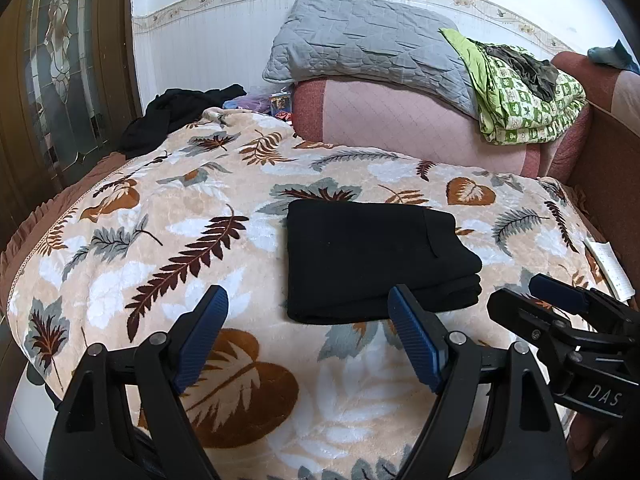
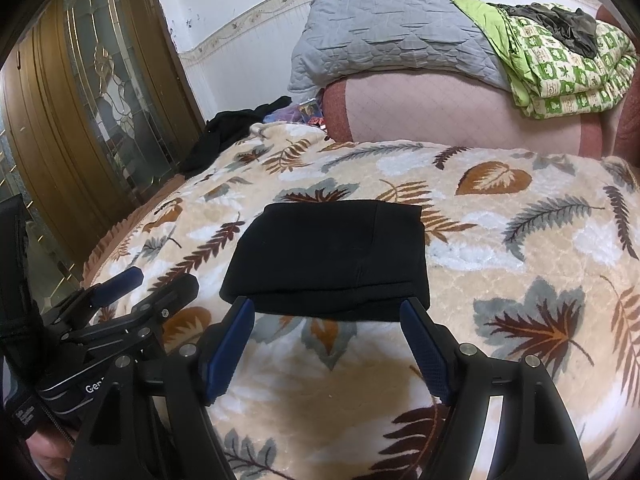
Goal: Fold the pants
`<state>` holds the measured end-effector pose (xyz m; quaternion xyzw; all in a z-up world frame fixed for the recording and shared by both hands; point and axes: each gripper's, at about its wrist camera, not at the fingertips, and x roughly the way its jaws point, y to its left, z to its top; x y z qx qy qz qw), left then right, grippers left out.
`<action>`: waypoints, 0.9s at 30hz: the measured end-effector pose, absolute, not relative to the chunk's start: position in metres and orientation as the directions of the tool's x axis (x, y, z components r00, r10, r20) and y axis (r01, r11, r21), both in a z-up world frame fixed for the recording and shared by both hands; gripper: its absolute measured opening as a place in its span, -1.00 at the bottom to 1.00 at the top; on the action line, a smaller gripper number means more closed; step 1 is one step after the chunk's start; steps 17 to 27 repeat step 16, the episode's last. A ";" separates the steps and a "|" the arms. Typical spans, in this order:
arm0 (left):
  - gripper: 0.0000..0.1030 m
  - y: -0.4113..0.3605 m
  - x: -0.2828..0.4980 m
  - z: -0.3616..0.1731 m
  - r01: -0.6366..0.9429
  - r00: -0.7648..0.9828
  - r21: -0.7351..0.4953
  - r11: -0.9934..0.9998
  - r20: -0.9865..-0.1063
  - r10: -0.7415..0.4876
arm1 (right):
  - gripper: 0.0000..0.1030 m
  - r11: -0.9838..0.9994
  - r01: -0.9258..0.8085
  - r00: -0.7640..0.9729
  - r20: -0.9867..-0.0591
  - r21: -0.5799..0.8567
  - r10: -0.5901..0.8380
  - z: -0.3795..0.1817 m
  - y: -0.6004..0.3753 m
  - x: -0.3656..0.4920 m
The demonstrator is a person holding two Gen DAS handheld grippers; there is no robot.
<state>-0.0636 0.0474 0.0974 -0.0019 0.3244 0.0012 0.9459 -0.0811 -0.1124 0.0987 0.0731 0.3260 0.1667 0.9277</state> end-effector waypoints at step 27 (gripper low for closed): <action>0.61 0.047 -0.063 0.095 0.000 0.791 -0.008 1.000 -0.612 -0.005 | 0.49 0.933 -0.257 0.731 -0.581 0.250 0.357 0.096 -0.115 -0.081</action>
